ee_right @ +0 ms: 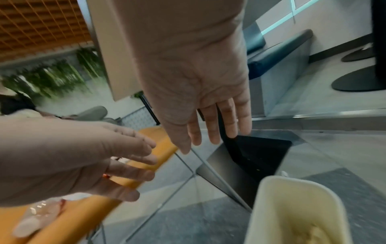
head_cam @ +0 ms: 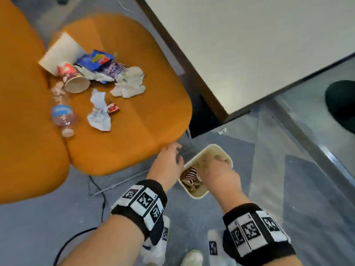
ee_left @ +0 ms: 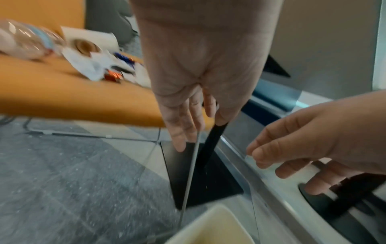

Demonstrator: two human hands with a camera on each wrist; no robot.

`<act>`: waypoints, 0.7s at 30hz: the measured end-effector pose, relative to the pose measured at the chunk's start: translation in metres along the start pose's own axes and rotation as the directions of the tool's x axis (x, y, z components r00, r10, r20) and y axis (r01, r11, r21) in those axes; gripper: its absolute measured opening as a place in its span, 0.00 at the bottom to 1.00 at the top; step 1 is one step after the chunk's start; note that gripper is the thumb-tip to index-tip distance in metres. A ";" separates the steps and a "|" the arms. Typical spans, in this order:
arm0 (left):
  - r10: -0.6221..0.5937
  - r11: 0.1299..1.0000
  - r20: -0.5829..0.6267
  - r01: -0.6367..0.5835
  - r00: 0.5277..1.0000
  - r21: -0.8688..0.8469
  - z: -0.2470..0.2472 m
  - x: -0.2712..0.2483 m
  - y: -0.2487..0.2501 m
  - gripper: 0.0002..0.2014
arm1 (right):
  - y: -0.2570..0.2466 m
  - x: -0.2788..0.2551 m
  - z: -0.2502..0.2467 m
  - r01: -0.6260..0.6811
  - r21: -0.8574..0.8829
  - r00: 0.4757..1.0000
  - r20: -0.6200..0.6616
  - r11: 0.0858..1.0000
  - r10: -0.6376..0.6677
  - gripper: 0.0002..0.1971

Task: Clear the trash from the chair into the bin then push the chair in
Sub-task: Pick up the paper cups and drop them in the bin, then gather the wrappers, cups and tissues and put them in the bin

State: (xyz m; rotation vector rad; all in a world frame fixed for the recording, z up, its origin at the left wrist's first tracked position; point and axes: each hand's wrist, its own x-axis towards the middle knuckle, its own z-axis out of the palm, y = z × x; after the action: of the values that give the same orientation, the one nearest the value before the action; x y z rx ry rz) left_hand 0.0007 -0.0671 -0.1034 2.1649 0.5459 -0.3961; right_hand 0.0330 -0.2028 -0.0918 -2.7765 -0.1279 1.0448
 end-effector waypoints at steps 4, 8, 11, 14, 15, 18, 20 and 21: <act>-0.033 0.992 -0.135 0.016 0.990 -0.125 -0.066 -0.001 -0.008 0.14 | -0.062 -0.001 -0.025 0.188 -0.015 0.969 -0.163 0.982 -0.188 0.16; -0.111 0.976 -0.222 0.064 0.969 -0.208 -0.119 0.013 -0.028 0.13 | -0.131 0.016 -0.033 0.308 -0.101 0.921 -0.220 0.946 -0.323 0.14; -0.186 0.962 -0.285 0.116 0.940 -0.247 -0.153 0.032 -0.049 0.12 | -0.177 0.034 -0.039 0.384 -0.121 0.880 -0.253 0.915 -0.402 0.13; -0.320 0.928 -0.356 0.216 0.878 -0.302 -0.180 0.055 -0.070 0.13 | -0.213 0.058 -0.043 0.410 -0.146 0.865 -0.252 0.900 -0.435 0.13; -0.358 0.917 -0.364 0.250 0.860 -0.311 -0.187 0.063 -0.076 0.14 | -0.225 0.067 -0.045 0.405 -0.161 0.867 -0.244 0.900 -0.434 0.14; -0.421 0.896 -0.371 0.316 0.828 -0.312 -0.205 0.090 -0.088 0.15 | -0.261 0.100 -0.052 0.401 -0.182 0.864 -0.252 0.898 -0.437 0.15; -0.432 0.893 -0.389 0.326 0.814 -0.309 -0.216 0.110 -0.094 0.15 | -0.283 0.122 -0.055 0.416 -0.184 0.857 -0.247 0.891 -0.451 0.15; -0.437 0.891 -0.404 0.325 0.804 -0.317 -0.223 0.121 -0.097 0.15 | -0.295 0.133 -0.059 0.426 -0.182 0.850 -0.253 0.886 -0.461 0.15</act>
State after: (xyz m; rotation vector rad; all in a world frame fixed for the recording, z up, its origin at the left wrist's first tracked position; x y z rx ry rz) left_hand 0.0747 0.1935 -0.0912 1.9073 1.2560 -0.0047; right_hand 0.1658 0.0977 -0.0781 -2.7579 -0.7759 0.5216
